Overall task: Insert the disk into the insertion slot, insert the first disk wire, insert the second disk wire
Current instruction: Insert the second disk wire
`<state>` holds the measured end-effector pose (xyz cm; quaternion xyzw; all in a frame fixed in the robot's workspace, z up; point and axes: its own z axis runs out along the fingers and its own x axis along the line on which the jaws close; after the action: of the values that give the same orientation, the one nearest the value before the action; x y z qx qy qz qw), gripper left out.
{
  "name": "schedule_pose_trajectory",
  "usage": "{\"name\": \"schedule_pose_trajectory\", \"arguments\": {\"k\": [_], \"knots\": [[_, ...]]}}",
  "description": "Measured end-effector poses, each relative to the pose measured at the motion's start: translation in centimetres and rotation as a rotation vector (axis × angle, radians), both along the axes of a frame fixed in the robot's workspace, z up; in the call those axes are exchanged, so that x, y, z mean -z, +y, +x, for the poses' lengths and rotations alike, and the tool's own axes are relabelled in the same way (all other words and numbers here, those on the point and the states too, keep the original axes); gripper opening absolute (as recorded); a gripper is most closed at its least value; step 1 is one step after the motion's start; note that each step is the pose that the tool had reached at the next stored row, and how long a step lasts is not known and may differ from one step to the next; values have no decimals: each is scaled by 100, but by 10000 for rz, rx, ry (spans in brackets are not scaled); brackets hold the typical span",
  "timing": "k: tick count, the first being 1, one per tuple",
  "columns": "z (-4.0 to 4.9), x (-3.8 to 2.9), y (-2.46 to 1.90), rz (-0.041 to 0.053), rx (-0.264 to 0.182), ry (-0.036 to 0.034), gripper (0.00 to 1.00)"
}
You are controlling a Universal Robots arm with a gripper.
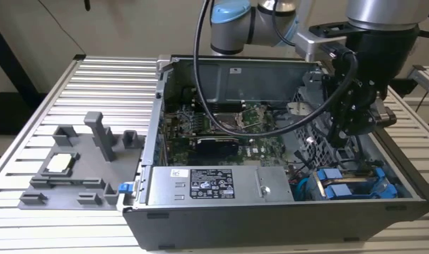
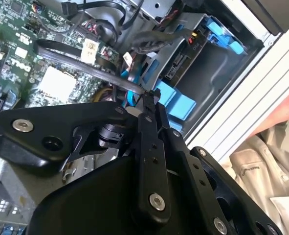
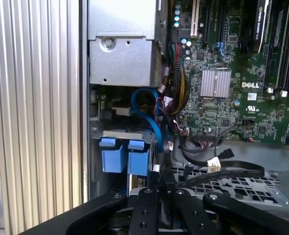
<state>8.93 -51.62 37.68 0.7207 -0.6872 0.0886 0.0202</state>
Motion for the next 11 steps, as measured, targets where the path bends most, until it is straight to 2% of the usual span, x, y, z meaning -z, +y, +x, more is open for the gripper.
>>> {"name": "schedule_pose_trajectory", "arguments": {"k": [4, 11], "knots": [[0, 10, -123, 27, 0, 0, 16], [3, 46, -333, 226, 0, 0, 16]]}}
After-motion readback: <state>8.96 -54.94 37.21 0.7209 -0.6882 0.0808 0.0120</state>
